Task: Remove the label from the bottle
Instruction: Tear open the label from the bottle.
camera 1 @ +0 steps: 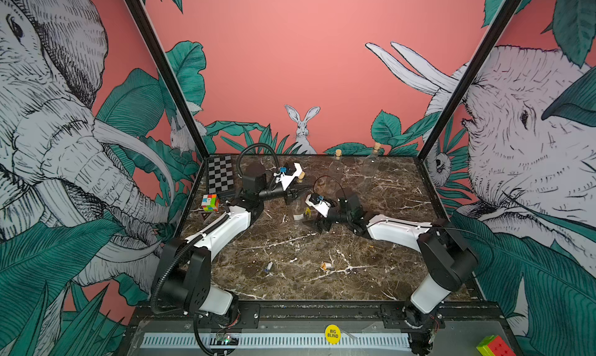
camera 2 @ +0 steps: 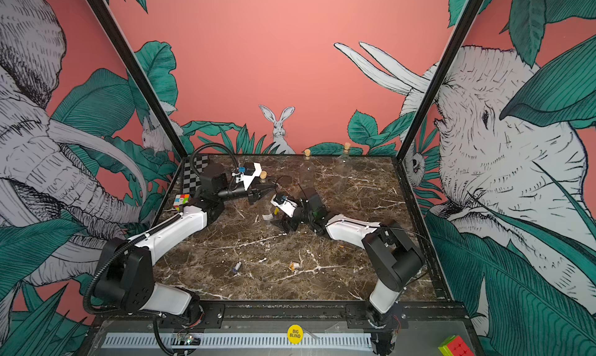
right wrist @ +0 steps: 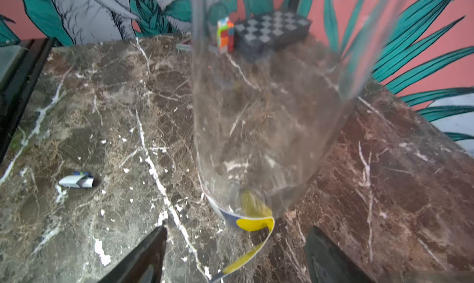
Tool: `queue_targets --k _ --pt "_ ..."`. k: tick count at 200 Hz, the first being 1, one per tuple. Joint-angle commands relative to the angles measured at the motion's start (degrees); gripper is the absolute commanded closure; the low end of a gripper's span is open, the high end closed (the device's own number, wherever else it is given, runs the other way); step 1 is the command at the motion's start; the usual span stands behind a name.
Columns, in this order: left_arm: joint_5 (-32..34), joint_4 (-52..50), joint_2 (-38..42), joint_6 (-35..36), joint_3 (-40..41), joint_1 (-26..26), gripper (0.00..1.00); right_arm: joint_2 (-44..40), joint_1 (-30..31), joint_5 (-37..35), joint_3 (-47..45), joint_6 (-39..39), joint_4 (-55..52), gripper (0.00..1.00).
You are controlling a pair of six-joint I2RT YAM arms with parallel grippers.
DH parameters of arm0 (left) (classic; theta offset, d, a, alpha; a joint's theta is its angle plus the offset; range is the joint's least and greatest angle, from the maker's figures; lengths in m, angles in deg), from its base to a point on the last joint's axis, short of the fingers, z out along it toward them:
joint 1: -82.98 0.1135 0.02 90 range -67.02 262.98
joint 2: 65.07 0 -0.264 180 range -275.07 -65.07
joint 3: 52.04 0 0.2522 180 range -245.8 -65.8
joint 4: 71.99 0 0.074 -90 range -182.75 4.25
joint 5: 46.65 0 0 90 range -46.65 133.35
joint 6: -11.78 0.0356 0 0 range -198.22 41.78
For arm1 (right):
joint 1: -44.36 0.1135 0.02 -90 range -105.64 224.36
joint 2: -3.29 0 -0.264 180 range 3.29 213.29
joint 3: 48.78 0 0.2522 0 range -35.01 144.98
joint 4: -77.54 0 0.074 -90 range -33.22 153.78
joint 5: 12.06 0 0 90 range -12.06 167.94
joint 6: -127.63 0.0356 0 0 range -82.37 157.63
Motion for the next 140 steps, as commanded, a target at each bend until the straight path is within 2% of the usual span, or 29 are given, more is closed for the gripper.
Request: queue_targets --k 1,34,112,140 --pt "-1.72 0.18 -0.58 -1.4 -0.22 0.11 1.0 1.22 0.15 -0.3 1.66 -1.91 -0.24 0.22" --pt "-2.24 0.54 -0.76 -2.22 -0.35 0.1 1.0 2.37 -0.05 -0.69 2.72 -1.91 0.41 0.4" --pt "-2.15 0.99 -0.85 -3.22 -0.39 0.06 1.0 2.37 -0.58 -0.69 2.63 -1.18 0.4 0.73" --pt "-2.24 0.97 -0.76 -3.31 -0.41 0.06 1.0 2.11 -0.7 -0.84 2.54 -1.63 -0.39 0.89"
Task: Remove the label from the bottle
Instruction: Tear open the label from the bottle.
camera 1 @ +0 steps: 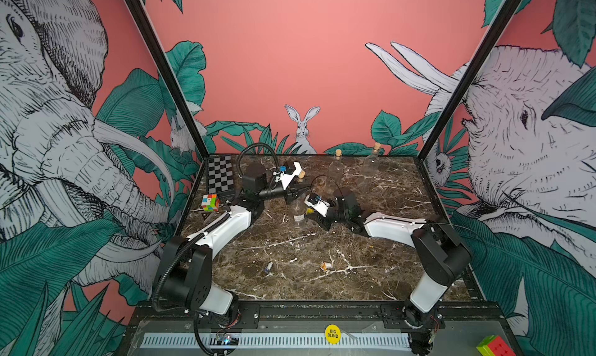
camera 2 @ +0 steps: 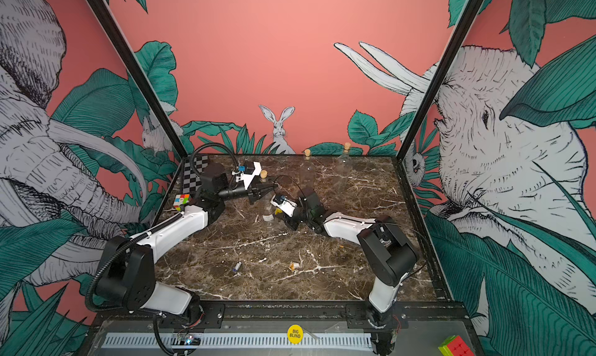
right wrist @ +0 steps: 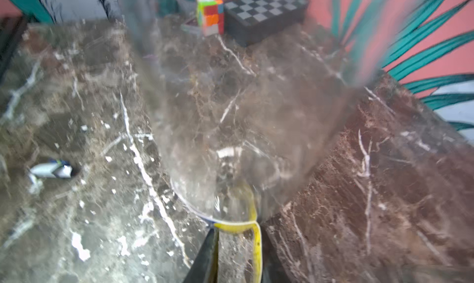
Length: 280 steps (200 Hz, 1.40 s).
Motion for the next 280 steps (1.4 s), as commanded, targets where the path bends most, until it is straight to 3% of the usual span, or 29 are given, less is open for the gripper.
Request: queue_targets --k 1,21,48,92,214,280 --pt "-1.33 -0.55 -0.08 -1.02 -0.4 0.03 1.0 -0.06 -0.09 0.35 0.72 -0.34 0.63 0.9" --pt "-1.42 -0.5 -0.08 -1.02 -0.39 0.05 1.0 -0.15 -0.09 0.05 0.8 -0.5 0.37 1.0" --pt "-0.43 -0.33 -0.08 -1.28 -0.32 0.0 1.0 -0.41 -0.18 0.18 0.88 -0.71 0.08 1.0" --pt "9.94 1.85 0.88 -1.9 1.91 -0.27 1.0 -2.25 0.36 0.12 -0.88 -2.41 1.26 1.0" --pt "23.54 1.65 1.74 0.32 2.91 -1.67 1.0 -4.56 1.4 1.63 -5.6 -1.1 7.38 1.0" --pt "34.01 1.41 2.38 1.53 3.59 -2.78 1.0 -5.77 1.49 1.28 -6.99 -0.75 9.04 1.0"
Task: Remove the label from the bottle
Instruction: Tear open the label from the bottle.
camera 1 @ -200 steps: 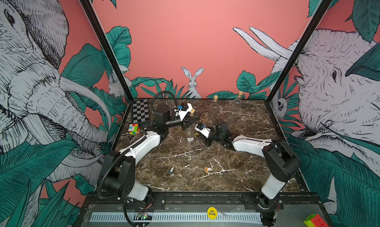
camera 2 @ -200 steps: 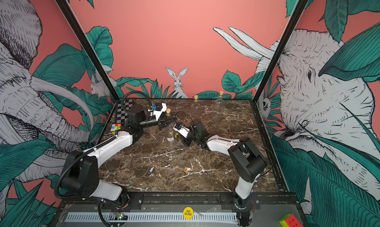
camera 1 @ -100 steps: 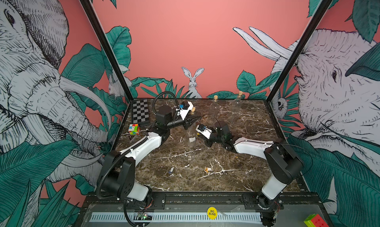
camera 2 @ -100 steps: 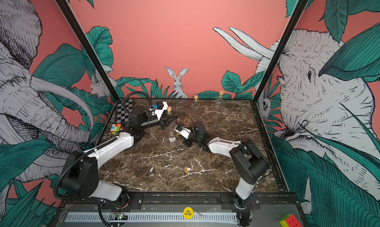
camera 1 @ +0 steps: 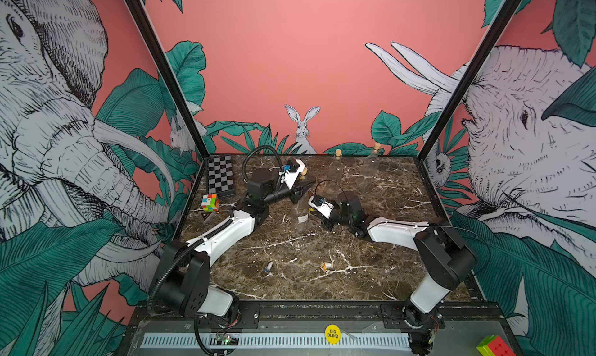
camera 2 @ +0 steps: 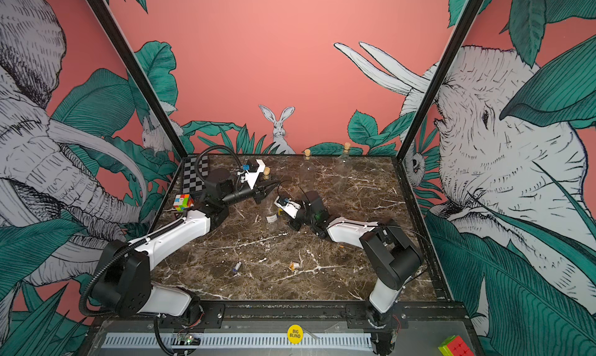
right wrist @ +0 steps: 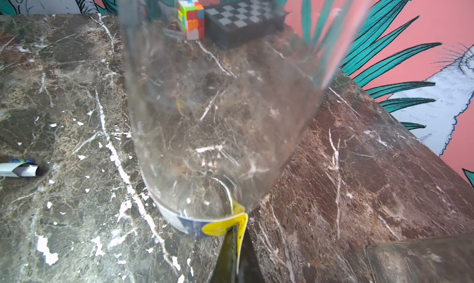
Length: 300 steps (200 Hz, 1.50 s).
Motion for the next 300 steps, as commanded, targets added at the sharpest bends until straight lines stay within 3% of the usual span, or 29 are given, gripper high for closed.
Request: queue_targets --k 1,132,201,300 --pt "13.81 0.09 0.0 6.69 1.3 1.58 1.0 -3.45 1.55 5.35 -1.34 0.53 1.44 1.0" --pt "18.25 0.29 0.52 6.78 1.71 0.84 1.0 -4.37 2.16 5.81 -2.63 0.91 2.32 1.0" --pt "20.18 0.99 0.7 6.36 1.96 0.77 1.0 -6.9 4.82 6.8 -4.12 -5.8 -2.05 1.0" --pt "24.7 1.96 2.0 7.89 3.22 0.5 1.0 -8.26 5.29 4.23 -5.2 -6.17 -3.03 1.0"
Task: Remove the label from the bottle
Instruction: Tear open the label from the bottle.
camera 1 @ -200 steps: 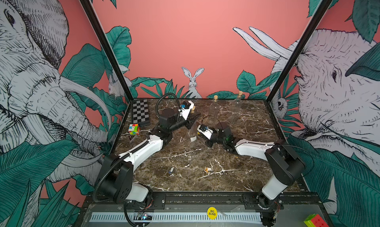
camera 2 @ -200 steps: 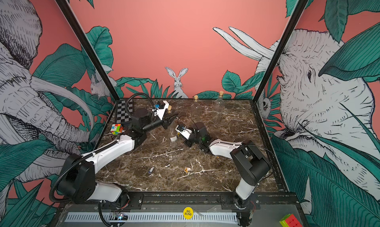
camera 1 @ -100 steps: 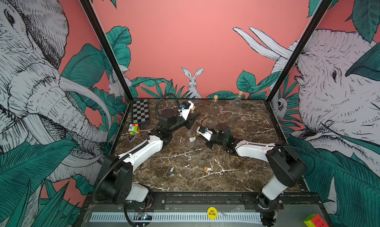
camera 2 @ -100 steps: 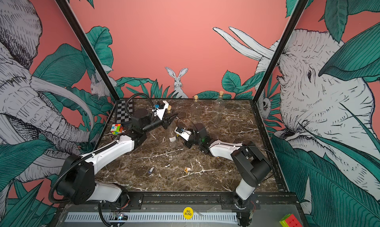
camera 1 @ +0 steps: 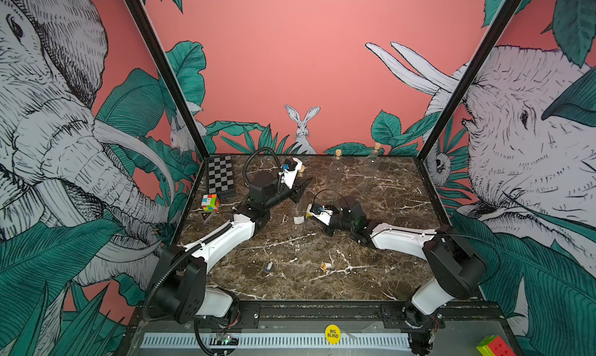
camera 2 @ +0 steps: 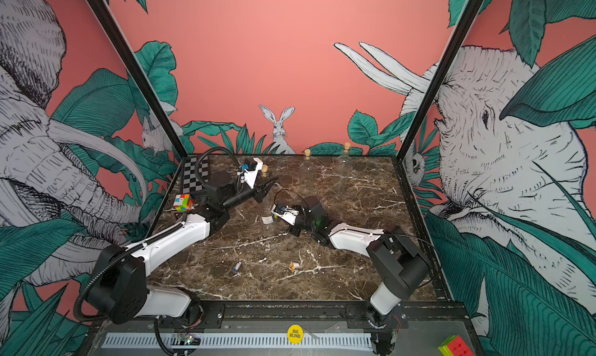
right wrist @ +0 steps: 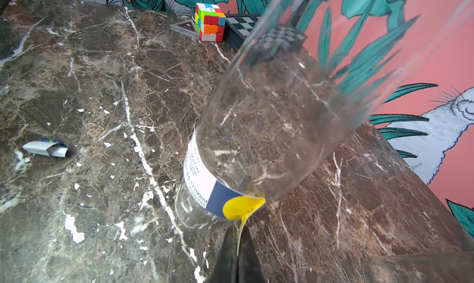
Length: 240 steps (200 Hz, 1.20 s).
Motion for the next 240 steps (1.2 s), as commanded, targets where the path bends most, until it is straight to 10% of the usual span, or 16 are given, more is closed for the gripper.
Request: queue_targets --k 1,240 --pt "13.23 1.79 -0.07 11.29 1.61 2.3 1.0 -3.49 2.1 5.44 -1.74 -0.62 -2.74 1.0" --pt "29.65 4.61 1.0 14.38 3.84 -1.83 1.0 -6.15 3.23 4.24 -3.02 0.59 -2.22 1.0"
